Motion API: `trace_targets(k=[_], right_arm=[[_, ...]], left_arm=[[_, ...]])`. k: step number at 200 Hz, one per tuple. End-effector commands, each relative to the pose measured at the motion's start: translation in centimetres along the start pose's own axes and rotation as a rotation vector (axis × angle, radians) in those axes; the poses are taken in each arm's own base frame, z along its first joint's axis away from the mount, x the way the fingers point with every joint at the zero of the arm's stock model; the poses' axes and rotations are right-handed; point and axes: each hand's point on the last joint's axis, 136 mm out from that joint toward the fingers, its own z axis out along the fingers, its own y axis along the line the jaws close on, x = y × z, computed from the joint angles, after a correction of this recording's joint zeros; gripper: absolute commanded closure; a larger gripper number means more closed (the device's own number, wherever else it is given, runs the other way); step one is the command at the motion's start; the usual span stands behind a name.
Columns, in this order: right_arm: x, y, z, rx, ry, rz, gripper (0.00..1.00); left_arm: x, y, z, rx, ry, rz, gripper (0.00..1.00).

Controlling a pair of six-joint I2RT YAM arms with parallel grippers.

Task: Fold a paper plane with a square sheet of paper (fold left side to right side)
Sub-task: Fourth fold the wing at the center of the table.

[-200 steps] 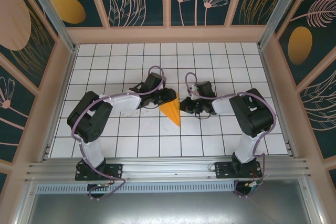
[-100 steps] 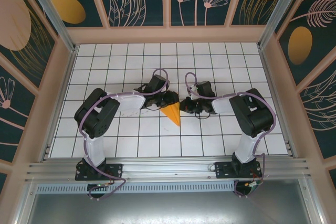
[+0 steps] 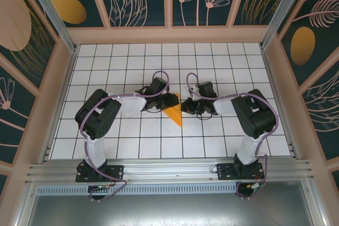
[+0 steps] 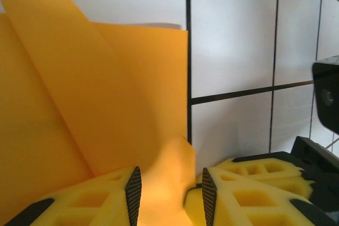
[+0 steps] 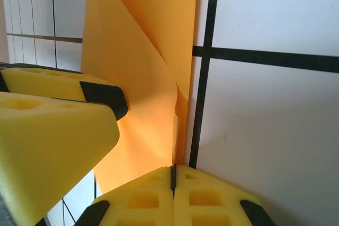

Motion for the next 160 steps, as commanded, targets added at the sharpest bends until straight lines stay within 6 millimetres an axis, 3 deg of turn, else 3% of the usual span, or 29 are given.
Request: trace_targets(k=[1, 44, 83, 126, 160], right_arm=[[2.1, -1.2, 1.1, 0.052, 0.062, 0.001, 0.95], [0.9, 0.3, 0.3, 0.008, 0.015, -0.027, 0.85], [-0.7, 1.4, -2.7, 0.017, -0.074, -0.056, 0.71], [1.3, 4.2, -5.2, -0.091, -0.05, -0.081, 0.74], [3.6, 6.4, -4.1, -0.199, 0.037, -0.072, 0.83]], left_arm=[[1.1, 2.1, 0.5, -0.069, 0.019, 0.001, 0.61], [1.5, 3.3, 0.6, -0.103, 0.02, -0.003, 0.61], [2.0, 3.9, 0.8, -0.107, 0.024, -0.015, 0.61], [1.9, 3.8, 0.8, -0.099, 0.024, -0.016, 0.61], [1.9, 3.9, 0.8, -0.101, 0.021, -0.016, 0.61]])
